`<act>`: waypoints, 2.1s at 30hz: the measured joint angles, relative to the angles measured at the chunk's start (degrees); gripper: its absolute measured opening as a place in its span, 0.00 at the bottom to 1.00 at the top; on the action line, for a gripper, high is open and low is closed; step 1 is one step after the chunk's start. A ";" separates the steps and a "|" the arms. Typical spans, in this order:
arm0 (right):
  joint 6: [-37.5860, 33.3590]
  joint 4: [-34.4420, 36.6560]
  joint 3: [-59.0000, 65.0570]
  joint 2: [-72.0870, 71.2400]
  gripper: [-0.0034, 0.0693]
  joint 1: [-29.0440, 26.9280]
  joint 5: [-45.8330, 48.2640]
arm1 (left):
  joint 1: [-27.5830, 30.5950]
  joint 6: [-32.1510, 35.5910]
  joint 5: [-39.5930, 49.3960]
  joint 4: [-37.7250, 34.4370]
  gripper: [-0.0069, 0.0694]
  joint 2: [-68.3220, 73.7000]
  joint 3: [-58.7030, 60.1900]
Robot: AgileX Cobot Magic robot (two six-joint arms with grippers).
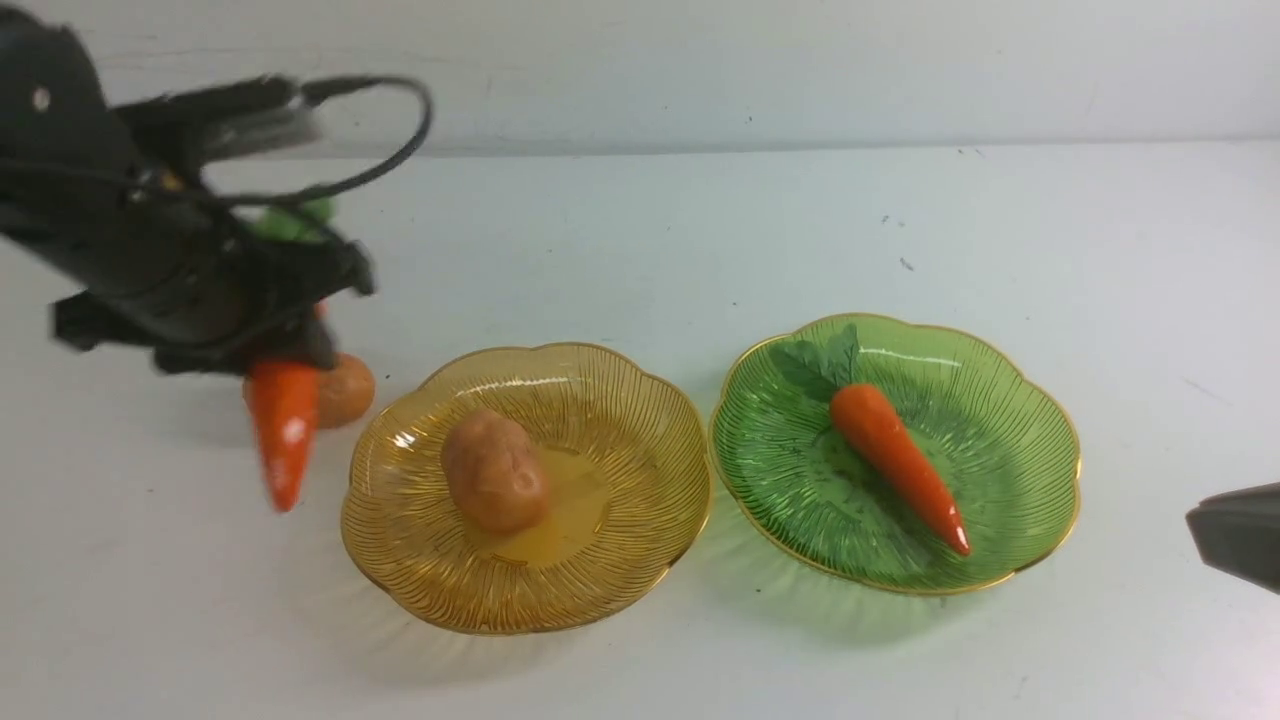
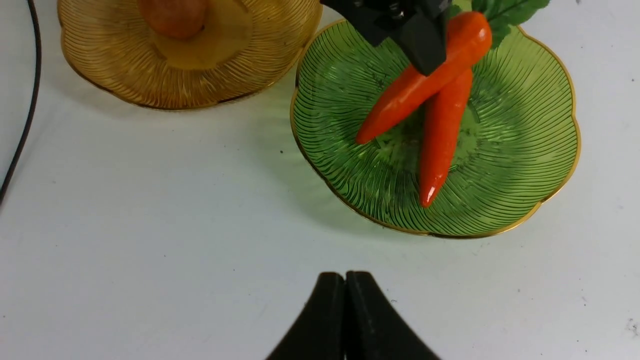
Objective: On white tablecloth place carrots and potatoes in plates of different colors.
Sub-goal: 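Pick up the carrot from the table and place it on the green plate with the left gripper, then put the potatoes from the left side into the left plate with the left gripper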
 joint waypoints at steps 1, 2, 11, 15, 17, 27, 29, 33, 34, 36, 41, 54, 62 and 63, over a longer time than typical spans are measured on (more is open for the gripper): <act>0.00 0.00 0.00 0.00 0.03 0.00 0.00 | 0.14 0.00 1.04 0.00 0.92 0.05 -0.48; 0.00 0.00 0.00 0.00 0.03 0.00 0.00 | 0.50 0.00 3.04 0.00 0.96 0.05 -1.21; 0.00 0.00 0.00 0.00 0.03 0.00 0.13 | 5.95 0.14 12.08 6.68 0.84 -2.98 -7.63; 0.00 -0.06 0.00 0.00 0.03 0.00 0.20 | 10.42 0.25 12.28 10.78 0.66 -7.90 -7.79; 0.00 -0.06 0.00 0.00 0.03 0.00 0.20 | 12.49 0.78 12.28 11.65 0.55 -10.47 -6.75; 0.00 -0.06 0.00 0.00 0.03 0.00 0.00 | 25.81 6.57 12.76 15.92 0.10 -27.72 17.39; 0.00 -0.06 0.00 0.00 0.03 0.00 -0.04 | 28.33 3.99 13.23 16.92 0.11 -28.35 21.37; 0.00 -0.06 0.00 0.00 0.03 0.00 -0.11 | 32.08 -3.22 13.29 18.72 0.18 -27.10 25.02; 0.07 -0.06 0.00 0.00 0.03 0.00 -0.17 | 32.54 -4.28 13.22 18.93 0.21 -26.71 25.24; 0.74 0.00 0.00 0.00 0.03 0.00 -0.58 | 33.29 -6.41 13.22 19.15 0.29 -25.56 25.42; 2.63 0.00 0.00 0.00 0.03 0.00 -2.04 | 33.39 -9.89 10.21 19.02 0.55 -23.34 25.42; 4.91 0.00 0.00 0.00 0.03 0.00 -9.00 | 33.39 -35.63 0.72 22.35 0.99 -13.99 25.42; 4.91 0.00 0.00 0.00 0.03 0.00 -9.00 | 33.39 -50.22 0.18 22.97 0.93 -8.00 25.42; 4.91 0.00 0.00 0.00 0.03 0.00 -9.00 | 33.46 -50.28 0.46 23.04 0.91 -7.55 25.42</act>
